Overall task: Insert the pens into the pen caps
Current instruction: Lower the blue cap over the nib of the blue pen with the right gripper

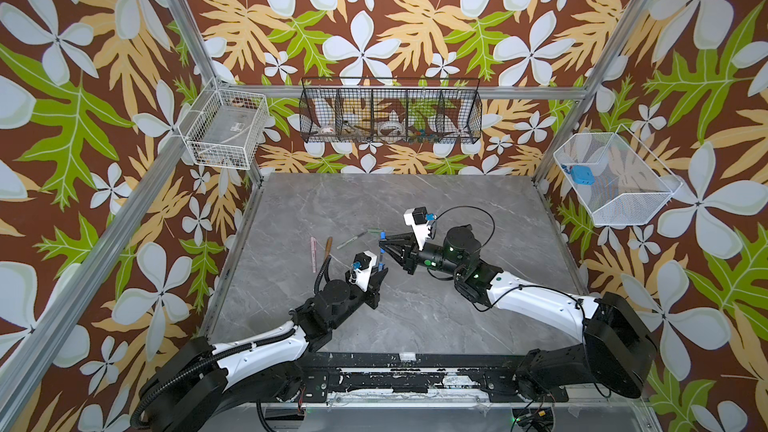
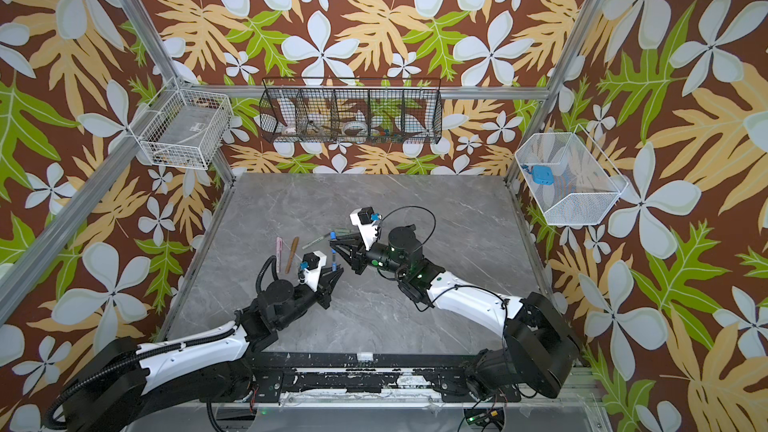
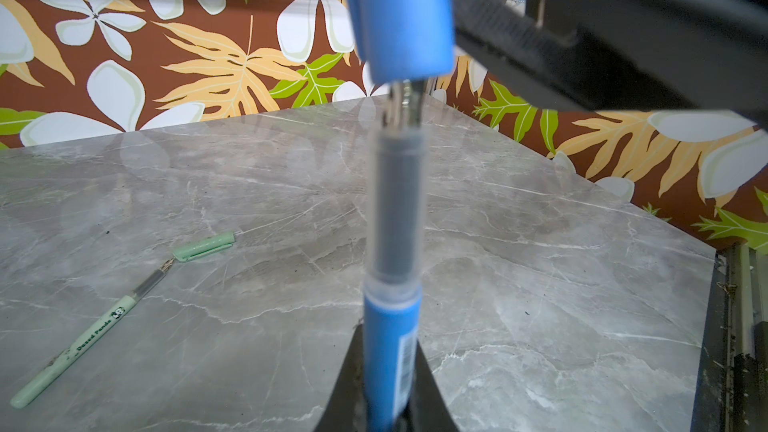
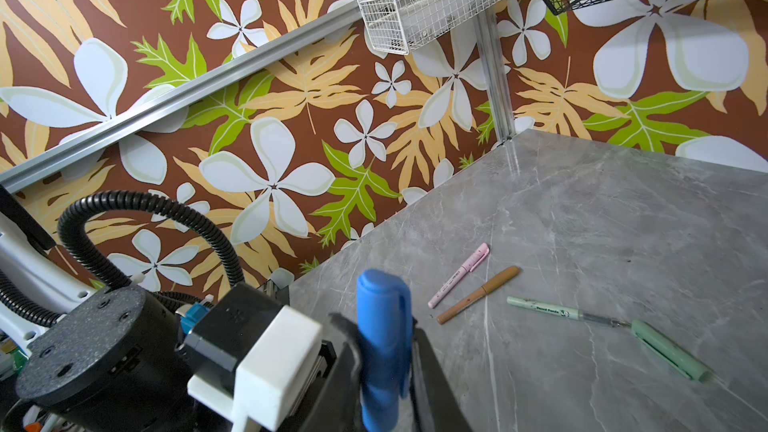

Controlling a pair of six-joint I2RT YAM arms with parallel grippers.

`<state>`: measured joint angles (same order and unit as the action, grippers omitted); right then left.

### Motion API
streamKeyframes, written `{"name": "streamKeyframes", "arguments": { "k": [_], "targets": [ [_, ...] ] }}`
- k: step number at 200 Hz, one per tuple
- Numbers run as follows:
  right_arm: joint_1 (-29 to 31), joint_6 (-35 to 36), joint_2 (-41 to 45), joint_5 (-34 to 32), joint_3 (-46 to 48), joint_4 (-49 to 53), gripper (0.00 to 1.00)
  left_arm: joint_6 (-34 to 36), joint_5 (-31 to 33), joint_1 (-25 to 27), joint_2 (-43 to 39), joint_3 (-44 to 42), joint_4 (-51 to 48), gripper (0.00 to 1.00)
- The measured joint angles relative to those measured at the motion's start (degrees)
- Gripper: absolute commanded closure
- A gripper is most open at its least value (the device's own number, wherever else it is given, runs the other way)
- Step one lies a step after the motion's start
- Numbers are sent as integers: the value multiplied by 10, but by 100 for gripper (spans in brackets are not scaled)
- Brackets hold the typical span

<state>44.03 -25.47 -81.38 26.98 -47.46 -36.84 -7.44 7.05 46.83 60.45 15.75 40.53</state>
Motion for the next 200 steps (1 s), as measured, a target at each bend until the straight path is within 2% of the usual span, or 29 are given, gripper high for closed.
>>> {"name": "streamKeyframes", "arguments": {
  "k": [90,200],
  "targets": [
    [0,-31,-10,10,17,-40,81,0,5,0,1,0,0,100],
    [16,-3,-15,-1,4,-7,79,-2,19,0,-19,-1,-6,100]
  ]
}}
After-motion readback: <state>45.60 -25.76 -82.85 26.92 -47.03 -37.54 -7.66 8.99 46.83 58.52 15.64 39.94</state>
